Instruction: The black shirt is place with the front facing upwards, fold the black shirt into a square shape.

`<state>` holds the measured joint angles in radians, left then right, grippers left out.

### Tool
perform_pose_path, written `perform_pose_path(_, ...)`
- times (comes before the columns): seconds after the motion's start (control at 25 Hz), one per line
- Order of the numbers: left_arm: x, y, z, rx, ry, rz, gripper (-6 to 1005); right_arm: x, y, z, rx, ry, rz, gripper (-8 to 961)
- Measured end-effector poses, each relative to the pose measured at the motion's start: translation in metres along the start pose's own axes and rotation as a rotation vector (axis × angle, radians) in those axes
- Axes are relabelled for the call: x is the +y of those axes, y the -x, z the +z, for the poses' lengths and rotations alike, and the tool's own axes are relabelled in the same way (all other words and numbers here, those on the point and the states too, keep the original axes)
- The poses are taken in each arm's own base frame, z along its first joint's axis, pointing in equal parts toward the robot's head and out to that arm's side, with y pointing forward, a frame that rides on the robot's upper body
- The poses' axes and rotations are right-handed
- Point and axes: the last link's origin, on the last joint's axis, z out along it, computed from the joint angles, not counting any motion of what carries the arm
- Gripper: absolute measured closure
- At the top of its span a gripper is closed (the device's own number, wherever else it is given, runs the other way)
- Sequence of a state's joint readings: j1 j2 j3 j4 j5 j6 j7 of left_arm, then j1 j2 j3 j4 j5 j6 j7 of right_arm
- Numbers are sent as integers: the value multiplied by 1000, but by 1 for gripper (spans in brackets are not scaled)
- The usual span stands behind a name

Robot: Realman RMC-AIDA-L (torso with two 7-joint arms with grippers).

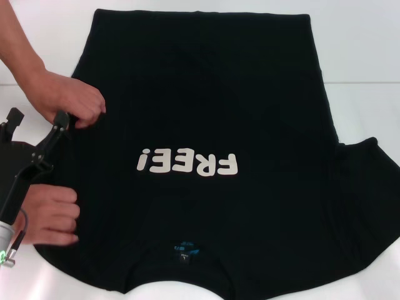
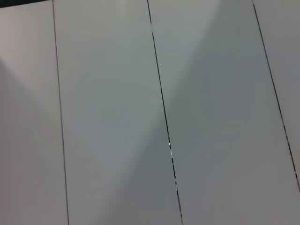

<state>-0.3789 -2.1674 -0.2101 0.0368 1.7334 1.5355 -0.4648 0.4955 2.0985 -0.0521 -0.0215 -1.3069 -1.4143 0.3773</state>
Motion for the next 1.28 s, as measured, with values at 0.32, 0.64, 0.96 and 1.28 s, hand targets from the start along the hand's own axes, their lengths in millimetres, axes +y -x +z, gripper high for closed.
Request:
perform_pose_path(0.32,0,0,0,0,0,-1,61,0,0,0,0,0,1,58)
perform_pose_path(0.64,0,0,0,0,0,-2,61,1,-1,0,6,8,2,58)
perform_pose_path(0.96,0,0,0,0,0,0,62,2,-1,1,8,9,6,59)
perform_pose_path(1.28,0,0,0,0,-1,0,62,2,0,1,3,11,8,58)
